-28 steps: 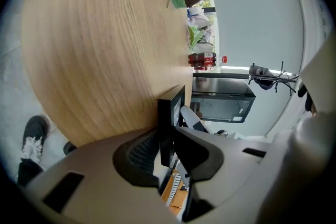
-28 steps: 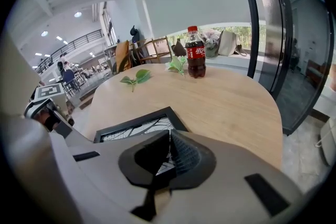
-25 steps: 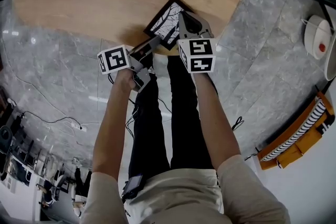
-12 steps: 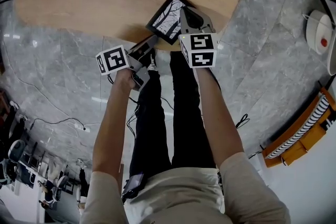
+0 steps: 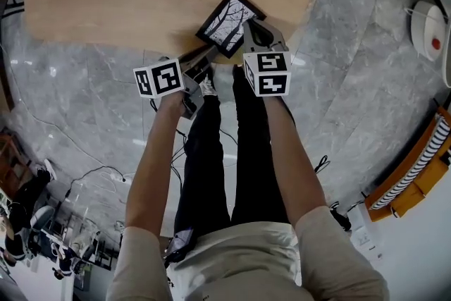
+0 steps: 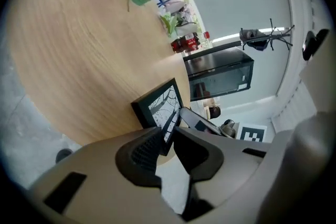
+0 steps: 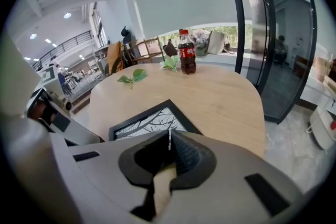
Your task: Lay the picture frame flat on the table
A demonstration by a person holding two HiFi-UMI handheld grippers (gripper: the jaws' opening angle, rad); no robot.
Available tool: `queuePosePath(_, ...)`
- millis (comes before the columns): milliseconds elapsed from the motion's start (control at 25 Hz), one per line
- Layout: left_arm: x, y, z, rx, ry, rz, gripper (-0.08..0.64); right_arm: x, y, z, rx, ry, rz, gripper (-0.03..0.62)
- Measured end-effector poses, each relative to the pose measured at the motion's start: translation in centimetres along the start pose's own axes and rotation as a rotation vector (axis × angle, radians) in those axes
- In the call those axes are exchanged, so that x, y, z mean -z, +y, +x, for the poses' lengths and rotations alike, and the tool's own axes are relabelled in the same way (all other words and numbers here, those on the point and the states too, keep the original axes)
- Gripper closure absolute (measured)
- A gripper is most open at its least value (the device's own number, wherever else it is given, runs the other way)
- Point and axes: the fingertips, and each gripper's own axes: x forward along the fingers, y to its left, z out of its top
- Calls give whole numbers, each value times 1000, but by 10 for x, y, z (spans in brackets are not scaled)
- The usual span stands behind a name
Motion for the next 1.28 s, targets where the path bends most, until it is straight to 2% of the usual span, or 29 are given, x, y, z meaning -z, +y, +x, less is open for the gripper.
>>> queuePosePath(120, 1, -8, -2, -36, 29, 98, 483, 3, 2, -11, 5, 2, 30, 557)
queuePosePath(280, 2, -24, -10, -18, 53, 138, 483, 4, 6, -28, 5, 6, 50, 557)
queuePosePath(480, 6, -36, -30, -55, 93, 232, 483, 2, 15, -52, 17, 7, 81, 557)
queuePosePath(560, 0, -47, -40, -68, 84, 277, 483, -4, 19, -64, 22, 2, 94, 557)
queuePosePath(760, -6, -77, -68, -76, 56, 337, 483, -17, 32, -102, 35, -13, 174, 557)
queuePosePath(1000, -16, -120, -109, -97, 64, 411, 483, -44, 48, -154, 52, -10, 209, 557)
queuePosePath(1280, -24, -180, -159, -74, 61, 463, 483, -74, 71, -218, 20, -8, 230, 557)
